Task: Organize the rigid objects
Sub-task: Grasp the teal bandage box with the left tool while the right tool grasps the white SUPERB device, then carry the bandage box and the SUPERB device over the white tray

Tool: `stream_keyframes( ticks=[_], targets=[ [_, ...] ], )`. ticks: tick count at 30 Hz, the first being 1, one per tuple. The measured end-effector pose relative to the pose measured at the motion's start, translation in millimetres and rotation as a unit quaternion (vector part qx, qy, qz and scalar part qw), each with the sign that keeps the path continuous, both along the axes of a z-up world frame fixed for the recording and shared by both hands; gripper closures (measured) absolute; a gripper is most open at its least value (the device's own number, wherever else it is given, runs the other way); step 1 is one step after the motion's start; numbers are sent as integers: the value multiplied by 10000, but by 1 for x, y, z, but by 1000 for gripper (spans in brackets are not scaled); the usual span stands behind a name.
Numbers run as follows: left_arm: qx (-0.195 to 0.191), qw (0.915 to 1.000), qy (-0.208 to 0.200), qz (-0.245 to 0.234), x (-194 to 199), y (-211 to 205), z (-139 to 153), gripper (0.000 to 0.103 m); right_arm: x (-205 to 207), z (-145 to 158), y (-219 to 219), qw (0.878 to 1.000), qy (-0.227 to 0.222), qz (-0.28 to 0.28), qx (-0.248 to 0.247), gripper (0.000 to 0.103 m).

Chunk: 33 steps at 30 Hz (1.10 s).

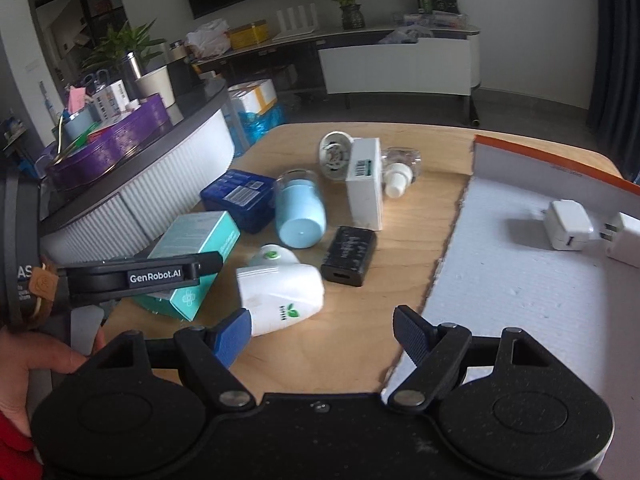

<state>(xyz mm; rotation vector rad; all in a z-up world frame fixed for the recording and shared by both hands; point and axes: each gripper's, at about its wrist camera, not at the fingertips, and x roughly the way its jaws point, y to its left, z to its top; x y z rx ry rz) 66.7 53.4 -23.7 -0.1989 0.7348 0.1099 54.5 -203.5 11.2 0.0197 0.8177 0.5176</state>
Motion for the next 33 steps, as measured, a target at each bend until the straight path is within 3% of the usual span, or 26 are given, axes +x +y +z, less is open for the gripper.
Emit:
stream_keyframes(
  ticks=[6, 13, 15, 18, 33],
  targets=[
    [-131, 9997, -186, 106, -14, 13, 14, 31, 20, -15, 38, 9978, 151, 617, -170, 11],
    [-244, 9995, -165, 151, -15, 18, 11, 31, 45, -31, 61, 9967, 453, 634, -206, 11],
    [-244, 9995, -167, 106, -15, 16, 11, 31, 47, -30, 67, 9968, 444, 618, -257, 26],
    [-221, 9996, -189, 66, -17, 14, 12, 31, 42, -29, 70, 9971, 384, 590, -290, 26],
    [-284, 9979, -316, -483, -19, -23, 25, 31, 9, 20, 2, 9990, -349, -219, 155, 27]
  ],
)
